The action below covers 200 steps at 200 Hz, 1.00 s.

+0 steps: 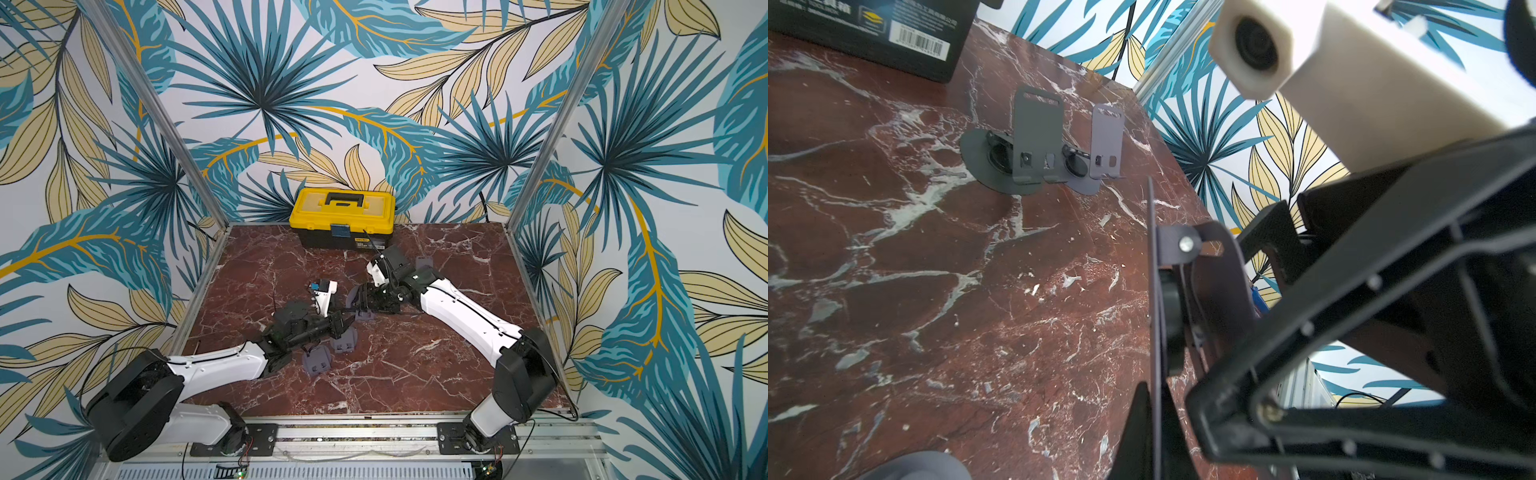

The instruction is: Open the phone stand

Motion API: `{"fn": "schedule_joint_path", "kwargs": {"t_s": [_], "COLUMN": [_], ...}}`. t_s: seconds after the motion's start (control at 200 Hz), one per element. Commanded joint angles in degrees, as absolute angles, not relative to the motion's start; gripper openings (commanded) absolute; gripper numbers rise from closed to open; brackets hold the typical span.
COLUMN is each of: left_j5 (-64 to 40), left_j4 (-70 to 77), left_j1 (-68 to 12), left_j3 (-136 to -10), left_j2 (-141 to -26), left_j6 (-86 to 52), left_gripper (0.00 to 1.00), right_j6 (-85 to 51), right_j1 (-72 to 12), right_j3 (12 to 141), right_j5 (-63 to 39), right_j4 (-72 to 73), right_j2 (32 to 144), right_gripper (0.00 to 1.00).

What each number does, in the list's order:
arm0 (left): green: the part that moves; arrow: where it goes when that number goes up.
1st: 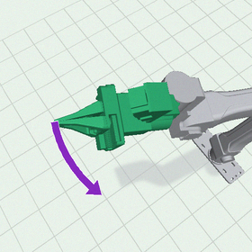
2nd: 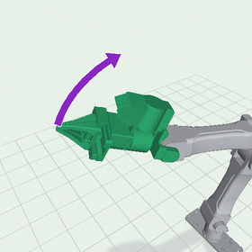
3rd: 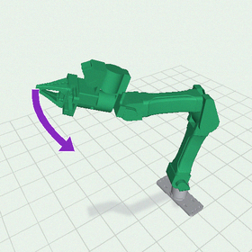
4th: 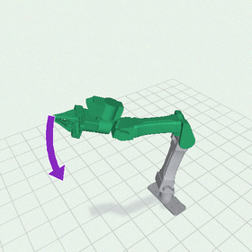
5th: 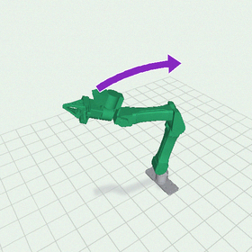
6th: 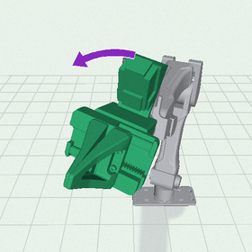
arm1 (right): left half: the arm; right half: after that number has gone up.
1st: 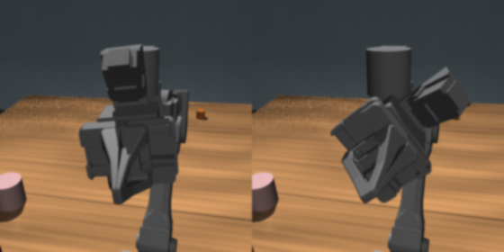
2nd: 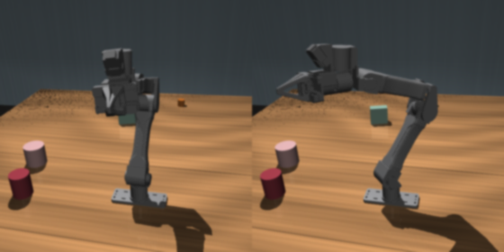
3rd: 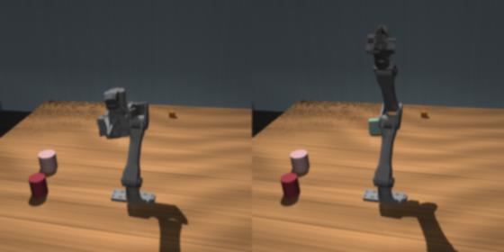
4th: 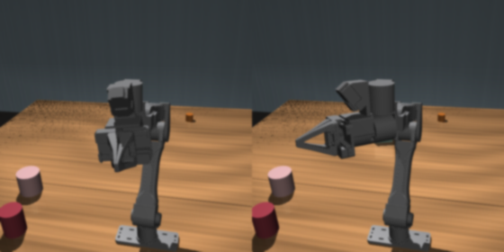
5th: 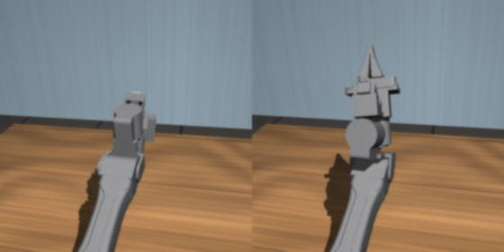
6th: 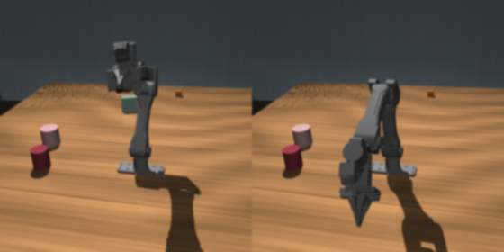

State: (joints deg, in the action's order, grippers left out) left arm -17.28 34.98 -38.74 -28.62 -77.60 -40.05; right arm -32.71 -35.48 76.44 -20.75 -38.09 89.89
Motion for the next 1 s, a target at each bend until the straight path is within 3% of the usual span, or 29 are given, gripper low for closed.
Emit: {"fn": "schedule_joint_path", "kwargs": {"t_s": [0.0,0.997], "left_j5": [-10.8,-11.7], "left_j4": [32.1,26.1], "left_j1": [-35.0,-33.7], "left_j3": [-25.7,-23.3], "left_j2": [-76.6,-74.4], "left_j6": [-38.9,-31.0], "left_gripper": [0.00,0.00], "right_j6": [-29.8,-20.7], "right_j1": [-34.0,-31.3], "right_j3": [77.6,81.2], "right_j5": [-23.1,-25.1], "right_j4": [-48.5,-62.8], "right_j2": [87.2,86.7], "right_gripper": [0.37,0.36]}}
